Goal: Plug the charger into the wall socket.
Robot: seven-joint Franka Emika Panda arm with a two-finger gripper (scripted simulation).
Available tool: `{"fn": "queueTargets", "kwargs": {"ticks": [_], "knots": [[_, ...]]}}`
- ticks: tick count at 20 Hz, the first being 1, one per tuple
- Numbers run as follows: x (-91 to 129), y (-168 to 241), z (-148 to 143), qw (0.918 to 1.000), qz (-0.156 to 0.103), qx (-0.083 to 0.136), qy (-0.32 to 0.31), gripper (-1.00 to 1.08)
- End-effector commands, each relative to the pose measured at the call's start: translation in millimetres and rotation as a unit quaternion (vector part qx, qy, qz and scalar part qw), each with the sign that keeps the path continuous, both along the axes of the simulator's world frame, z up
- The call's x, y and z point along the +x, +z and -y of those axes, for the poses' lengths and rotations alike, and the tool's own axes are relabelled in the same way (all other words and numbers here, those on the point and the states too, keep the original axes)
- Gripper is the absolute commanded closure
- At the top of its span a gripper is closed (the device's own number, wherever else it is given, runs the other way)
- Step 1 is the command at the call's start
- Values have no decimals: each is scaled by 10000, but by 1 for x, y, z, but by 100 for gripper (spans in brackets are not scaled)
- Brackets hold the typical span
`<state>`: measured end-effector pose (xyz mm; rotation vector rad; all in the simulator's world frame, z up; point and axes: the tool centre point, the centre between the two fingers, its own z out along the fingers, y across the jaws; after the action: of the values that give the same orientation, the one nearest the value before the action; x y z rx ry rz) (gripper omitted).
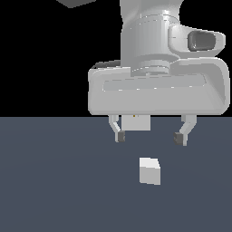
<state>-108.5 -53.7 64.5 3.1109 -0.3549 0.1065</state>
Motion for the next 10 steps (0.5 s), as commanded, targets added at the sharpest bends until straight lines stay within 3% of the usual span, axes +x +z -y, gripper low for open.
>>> {"fn": "queueTargets", "kwargs": {"ticks": [1,10], "knots": [[-1,-2,1,10000,11,0,-18,-92],[-1,-15,0,10000,6,2,-15,-92]]}}
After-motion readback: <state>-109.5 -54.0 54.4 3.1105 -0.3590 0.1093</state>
